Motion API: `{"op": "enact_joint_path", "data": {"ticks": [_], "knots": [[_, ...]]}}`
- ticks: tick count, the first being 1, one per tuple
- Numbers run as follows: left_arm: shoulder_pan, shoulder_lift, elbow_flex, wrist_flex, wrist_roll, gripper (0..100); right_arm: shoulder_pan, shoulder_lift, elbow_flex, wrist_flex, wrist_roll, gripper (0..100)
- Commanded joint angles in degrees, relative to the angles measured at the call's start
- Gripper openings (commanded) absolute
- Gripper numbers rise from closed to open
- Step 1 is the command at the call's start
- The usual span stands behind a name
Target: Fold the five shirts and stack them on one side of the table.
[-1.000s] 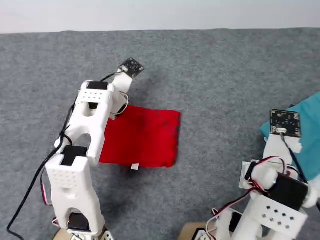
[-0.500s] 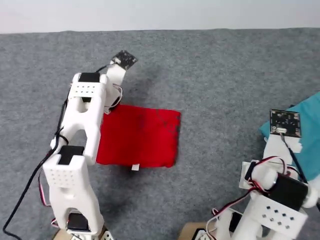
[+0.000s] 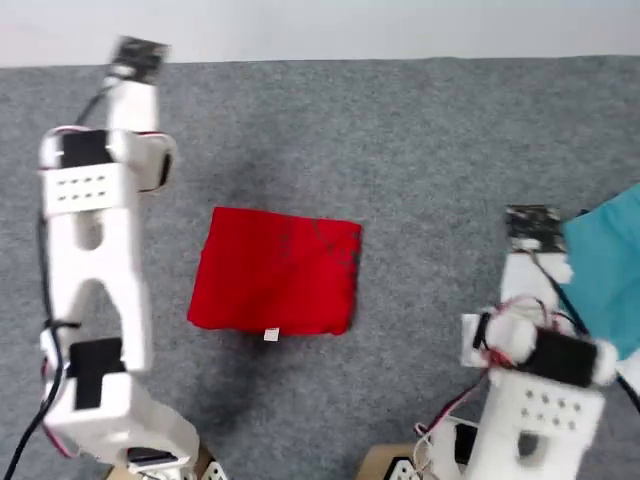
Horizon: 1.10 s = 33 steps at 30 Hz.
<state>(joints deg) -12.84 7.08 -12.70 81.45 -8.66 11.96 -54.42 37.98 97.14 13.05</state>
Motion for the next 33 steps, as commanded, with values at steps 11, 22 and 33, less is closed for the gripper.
{"op": "enact_joint_path", "data": {"ticks": [11, 22, 33], "knots": [[-18.29, -11.08, -2.15, 16.7, 2.11, 0, -27.03, 26.15, -8.35, -5.93, -23.12, 23.1], [-22.68, -11.69, -2.15, 18.9, 2.2, 0, -38.73, 44.7, -25.58, -8.75, -36.92, 23.4], [-16.7, -15.47, -2.07, 18.55, 2.29, 0, -47.78, 56.57, -38.42, -3.65, -49.85, 23.4]]}}
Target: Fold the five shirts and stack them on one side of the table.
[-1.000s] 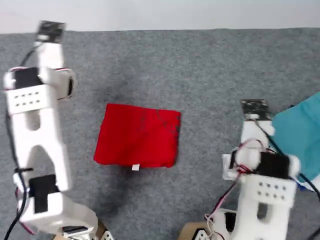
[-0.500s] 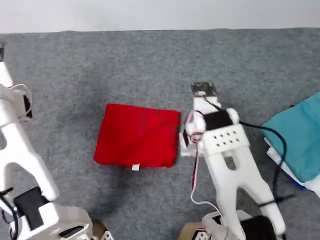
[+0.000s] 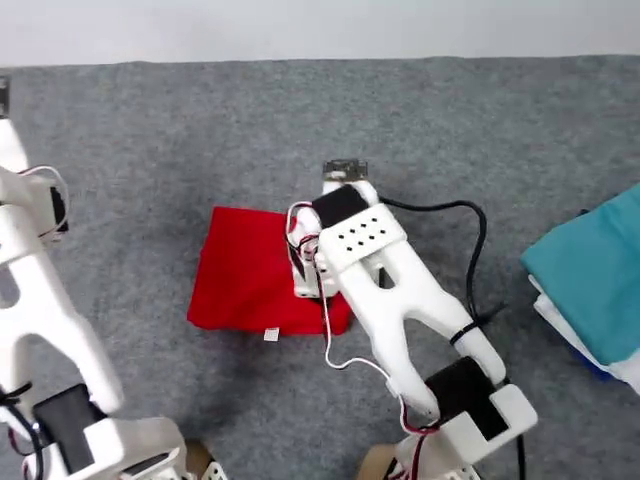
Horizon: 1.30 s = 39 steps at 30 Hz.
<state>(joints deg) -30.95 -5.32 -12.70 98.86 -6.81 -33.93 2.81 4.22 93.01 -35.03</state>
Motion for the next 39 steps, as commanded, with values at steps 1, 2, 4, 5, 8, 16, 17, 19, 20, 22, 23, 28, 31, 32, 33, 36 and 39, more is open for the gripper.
{"op": "enact_joint_path", "data": {"ticks": [1, 2, 4, 5, 8, 16, 17, 19, 20, 22, 23, 28, 31, 32, 33, 36, 39], "knots": [[1.58, -2.99, -2.07, 1.05, 0.44, 0, -2.51, -0.92, -5.1, 0.04, -1.93, 23.4], [1.76, -2.9, -1.8, 0.62, 0.44, 0, -3.12, -0.92, -5.63, -0.13, -2.11, 23.4], [1.76, -2.99, 0.22, -1.23, 0.44, 0, -3.82, -0.48, -5.8, -1.8, -2.2, 23.5], [1.58, -3.08, 1.8, -2.46, 0.44, 0, -4.0, -0.13, -5.71, -2.68, -2.2, 23.5], [1.41, -3.16, 7.43, -5.8, 0.35, 0, -4.0, 2.68, -5.71, -5.32, -2.02, 23.5], [-0.88, -3.16, 13.85, -10.55, 0.26, 0, -3.82, 12.62, -6.07, -6.55, -2.2, 23.5], [-1.49, -3.16, 13.76, -10.99, 0.26, 0, -3.82, 13.32, -6.07, -6.81, -2.2, 23.5], [-2.29, -3.16, 13.67, -11.69, 0.18, 0, -3.82, 14.81, -6.07, -7.08, -2.2, 23.5], [-2.55, -3.16, 13.67, -11.87, 0.18, 0, -3.82, 15.34, -5.89, -7.78, -2.2, 23.5], [-2.64, -3.16, 13.67, -11.87, 0.18, 0, -3.56, 16.75, -5.8, -9.19, -2.02, 23.5], [-2.64, -3.16, 13.67, -11.87, 0.18, 0, -3.12, 17.45, -5.8, -10.07, -1.93, 23.5], [-2.64, -3.16, 13.67, -11.87, 0.18, 0, -1.19, 21.93, -5.8, -13.58, -0.53, 23.4], [-2.64, -3.16, 13.67, -11.87, 0.18, 0, -0.13, 23.87, -6.07, -15.08, -0.18, 23.1], [-2.64, -3.16, 13.67, -11.87, 0.18, 0, 0.4, 24.22, -6.07, -15.6, -0.18, 23.0], [-2.64, -3.16, 13.67, -11.87, 0.18, 0, 0.92, 24.48, -6.07, -15.96, -0.18, 23.0], [-2.64, -3.16, 13.67, -11.87, 0.18, 0, 2.59, 24.4, -6.15, -16.48, 0.35, 20.3], [-2.64, -3.16, 13.67, -11.78, 0.18, 0, 4.09, 24.4, -7.38, -15.96, 6.07, 6.1]]}}
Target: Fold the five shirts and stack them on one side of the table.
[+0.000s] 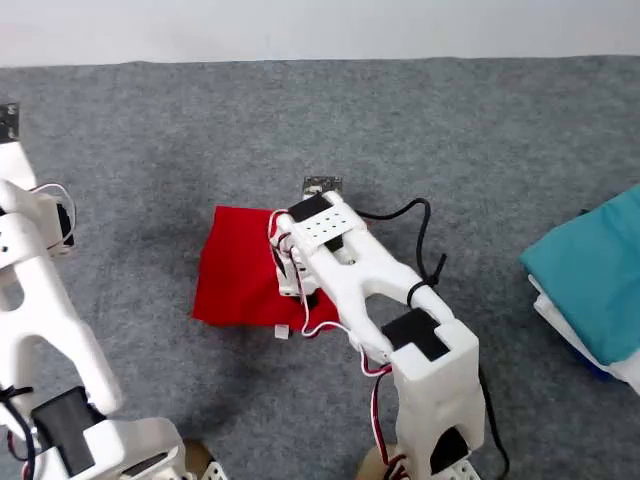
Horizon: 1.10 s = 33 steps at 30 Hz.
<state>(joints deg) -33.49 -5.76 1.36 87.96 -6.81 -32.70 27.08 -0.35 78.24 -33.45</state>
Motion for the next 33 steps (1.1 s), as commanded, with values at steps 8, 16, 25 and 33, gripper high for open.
{"op": "enact_joint_path", "data": {"ticks": [8, 16, 25, 33], "knots": [[0.18, -2.81, -0.48, -0.53, 0.44, 0, 8.84, 0.13, -9.23, 6.37, 8.88, 0.9], [0.18, -2.81, -0.48, -0.44, 0.44, 0, 18.07, 0.66, -16.35, 6.64, 31.12, 0.9], [0.26, -2.81, -0.48, -0.44, 0.53, 0, 27.65, 0.84, -18.11, -4.7, 63.47, 0.9], [0.18, -2.81, -0.48, 2.29, 0.35, 0, 30.2, 2.68, -18.02, -17.45, 82.2, 0.9]]}}
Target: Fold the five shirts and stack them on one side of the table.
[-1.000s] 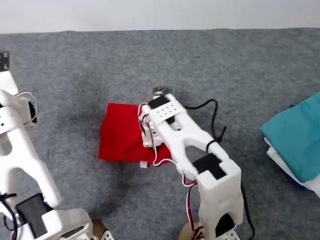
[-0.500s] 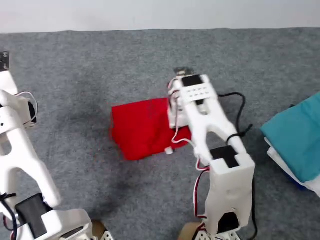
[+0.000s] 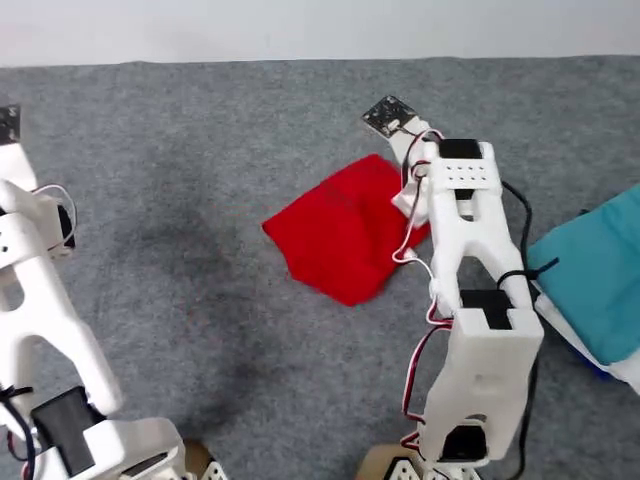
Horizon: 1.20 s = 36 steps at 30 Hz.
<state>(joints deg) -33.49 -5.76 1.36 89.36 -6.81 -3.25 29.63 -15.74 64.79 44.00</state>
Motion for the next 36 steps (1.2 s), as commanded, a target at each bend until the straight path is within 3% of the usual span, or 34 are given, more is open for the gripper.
{"op": "enact_joint_path", "data": {"ticks": [1, 6, 12, 17, 20, 26, 32, 36], "knots": [[0.09, -2.81, -0.48, 0.97, 0.35, 0, 0.75, 0.92, -2.64, -5.05, 5.63, 0.9], [-0.09, -3.78, -0.31, 0.97, 0.18, 0, -1.1, 1.89, -2.81, -6.29, 5.01, 2.3], [0.26, -7.74, -0.22, 0.88, -0.88, 0, -1.54, -3.21, -2.81, -3.91, -10.02, 28.0], [0.0, -8.44, -0.22, 1.76, -2.64, 0, -1.54, -9.98, -2.81, -4.0, -14.33, 27.7], [0.0, -8.44, -0.22, 3.6, -2.64, 0, -1.54, -15.96, -2.46, -3.12, -22.59, 27.4], [-0.18, -8.44, -0.22, 4.57, -2.73, 0, -2.77, -23.87, -2.46, 11.47, -38.95, 25.8], [-0.09, -8.44, -0.22, 5.36, -2.73, 0, -4.09, -24.66, -2.46, 24.22, -61.45, 25.8], [-0.09, -8.35, -0.22, 5.36, -2.73, 0, -5.67, -24.57, 0.97, 26.33, -71.65, 25.9]]}}
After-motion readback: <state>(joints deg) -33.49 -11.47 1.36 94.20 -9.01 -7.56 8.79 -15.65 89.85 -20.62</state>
